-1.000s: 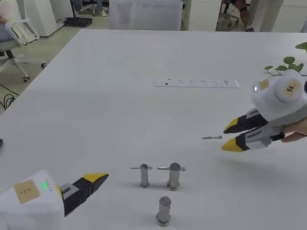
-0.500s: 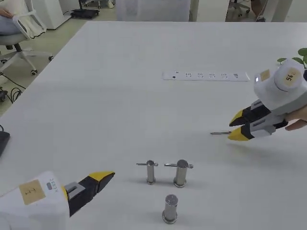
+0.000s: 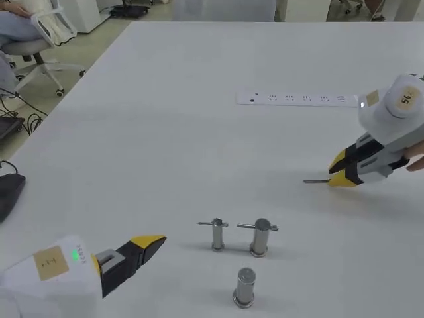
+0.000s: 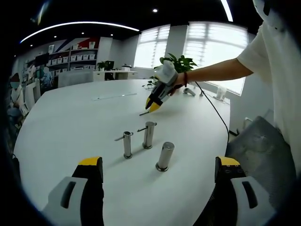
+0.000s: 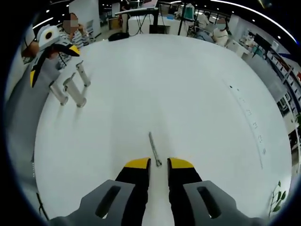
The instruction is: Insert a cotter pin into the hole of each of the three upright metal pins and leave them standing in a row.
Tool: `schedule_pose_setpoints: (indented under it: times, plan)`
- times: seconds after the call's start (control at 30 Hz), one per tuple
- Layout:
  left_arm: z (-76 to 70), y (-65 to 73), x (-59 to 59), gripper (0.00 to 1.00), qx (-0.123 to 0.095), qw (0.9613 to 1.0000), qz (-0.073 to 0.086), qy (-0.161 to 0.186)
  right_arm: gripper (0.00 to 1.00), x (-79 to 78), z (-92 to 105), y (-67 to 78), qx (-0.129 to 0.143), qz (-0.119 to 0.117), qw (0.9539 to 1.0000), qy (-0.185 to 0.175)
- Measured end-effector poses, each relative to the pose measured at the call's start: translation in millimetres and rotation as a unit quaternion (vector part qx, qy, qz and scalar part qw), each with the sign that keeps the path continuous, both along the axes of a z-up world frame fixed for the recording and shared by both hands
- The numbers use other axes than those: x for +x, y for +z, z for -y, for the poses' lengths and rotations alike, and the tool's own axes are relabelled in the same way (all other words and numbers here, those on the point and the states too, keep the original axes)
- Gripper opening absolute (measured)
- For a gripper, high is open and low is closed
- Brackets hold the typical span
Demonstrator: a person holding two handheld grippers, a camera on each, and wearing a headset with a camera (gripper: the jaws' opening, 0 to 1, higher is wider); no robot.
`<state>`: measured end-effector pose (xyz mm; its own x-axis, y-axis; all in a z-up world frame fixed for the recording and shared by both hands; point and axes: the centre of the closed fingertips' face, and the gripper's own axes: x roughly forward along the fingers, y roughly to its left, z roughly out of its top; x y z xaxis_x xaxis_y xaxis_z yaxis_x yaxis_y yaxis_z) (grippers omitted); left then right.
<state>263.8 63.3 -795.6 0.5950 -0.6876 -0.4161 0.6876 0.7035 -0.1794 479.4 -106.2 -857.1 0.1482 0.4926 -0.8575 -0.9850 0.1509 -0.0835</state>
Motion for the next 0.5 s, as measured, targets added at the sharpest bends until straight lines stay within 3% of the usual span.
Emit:
schedule_pose_setpoints:
  times: [0.3,0.5]
  plan:
    - [1.1,1.5,-0.3,0.99,-0.003,1.0000,0.003,-0.002,0.13,3.4,-1.2,-11.0,-0.028,-0.009,0.9989,0.035]
    - [0.3,0.7,-0.3,0.98,-0.002,1.0000,0.002,-0.001,0.11,0.6,-3.8,-11.0,-0.037,-0.013,0.9977,0.056]
